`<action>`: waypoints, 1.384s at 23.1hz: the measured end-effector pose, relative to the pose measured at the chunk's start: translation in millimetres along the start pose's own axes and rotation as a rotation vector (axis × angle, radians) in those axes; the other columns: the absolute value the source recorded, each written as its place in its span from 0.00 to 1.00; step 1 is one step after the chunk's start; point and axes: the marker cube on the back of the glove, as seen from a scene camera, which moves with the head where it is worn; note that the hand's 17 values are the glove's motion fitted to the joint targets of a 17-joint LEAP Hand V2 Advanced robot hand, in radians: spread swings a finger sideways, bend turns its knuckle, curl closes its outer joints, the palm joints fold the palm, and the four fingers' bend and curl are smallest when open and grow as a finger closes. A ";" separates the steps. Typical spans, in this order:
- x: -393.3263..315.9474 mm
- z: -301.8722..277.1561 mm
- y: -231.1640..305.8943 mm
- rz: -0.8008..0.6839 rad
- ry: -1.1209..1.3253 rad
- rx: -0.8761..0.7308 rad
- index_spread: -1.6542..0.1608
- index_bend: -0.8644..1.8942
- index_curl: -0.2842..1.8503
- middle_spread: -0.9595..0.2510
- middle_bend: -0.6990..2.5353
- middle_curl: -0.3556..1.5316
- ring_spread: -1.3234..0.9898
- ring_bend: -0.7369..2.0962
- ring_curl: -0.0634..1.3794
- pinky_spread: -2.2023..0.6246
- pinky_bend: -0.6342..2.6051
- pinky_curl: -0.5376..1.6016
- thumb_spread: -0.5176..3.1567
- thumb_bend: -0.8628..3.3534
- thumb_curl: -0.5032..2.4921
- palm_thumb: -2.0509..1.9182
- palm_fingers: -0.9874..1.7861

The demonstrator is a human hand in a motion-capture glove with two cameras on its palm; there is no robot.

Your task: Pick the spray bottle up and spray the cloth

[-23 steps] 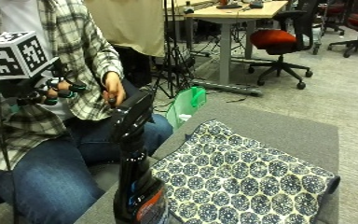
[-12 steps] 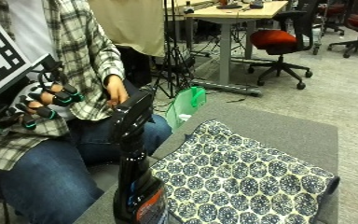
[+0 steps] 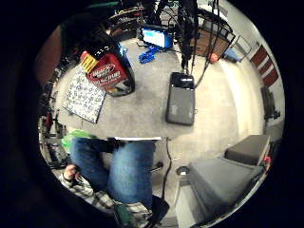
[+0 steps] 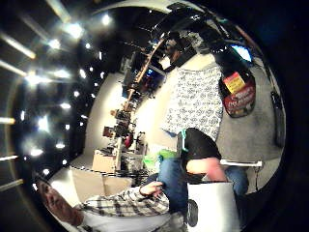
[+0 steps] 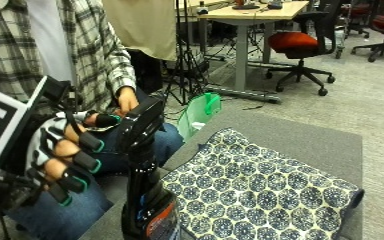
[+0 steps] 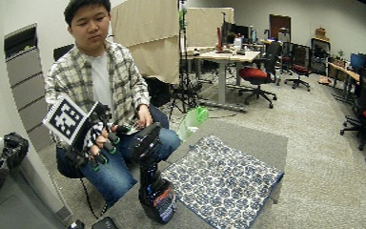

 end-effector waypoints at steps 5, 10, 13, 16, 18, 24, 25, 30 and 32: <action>34.2 16.5 -48.3 -0.078 -0.229 0.094 0.76 0.37 0.26 0.78 0.28 0.31 0.61 0.40 0.21 0.85 0.35 0.35 0.43 0.23 0.29 0.67 0.47; 45.9 37.4 -87.7 0.094 -0.405 0.220 0.78 0.37 0.26 0.80 0.28 0.33 0.60 0.40 0.22 0.84 0.34 0.35 0.42 0.23 0.30 0.69 0.49; 50.1 44.7 -103.0 0.124 -0.444 0.239 0.78 0.37 0.27 0.80 0.29 0.33 0.59 0.40 0.23 0.84 0.33 0.35 0.42 0.23 0.31 0.70 0.50; 53.8 48.7 -114.0 0.116 -0.475 0.261 0.78 0.38 0.27 0.80 0.29 0.34 0.58 0.41 0.23 0.83 0.32 0.35 0.41 0.23 0.31 0.71 0.53; 55.7 49.3 -120.0 0.100 -0.495 0.288 0.78 0.38 0.28 0.80 0.29 0.35 0.58 0.41 0.23 0.83 0.32 0.35 0.41 0.22 0.32 0.72 0.55; 55.0 48.3 -135.6 0.014 -0.551 0.363 0.78 0.37 0.28 0.78 0.31 0.36 0.56 0.42 0.25 0.81 0.31 0.35 0.40 0.22 0.33 0.73 0.65; 54.0 47.7 -138.1 -0.004 -0.559 0.372 0.78 0.37 0.28 0.77 0.31 0.36 0.56 0.42 0.25 0.80 0.31 0.35 0.39 0.22 0.33 0.73 0.66; 49.4 43.2 -152.0 -0.071 -0.586 0.417 0.78 0.36 0.28 0.74 0.31 0.37 0.53 0.42 0.26 0.78 0.32 0.36 0.38 0.21 0.33 0.74 0.73; 48.3 42.7 -156.5 -0.083 -0.601 0.427 0.78 0.37 0.29 0.73 0.31 0.38 0.53 0.42 0.27 0.78 0.33 0.37 0.37 0.21 0.34 0.75 0.75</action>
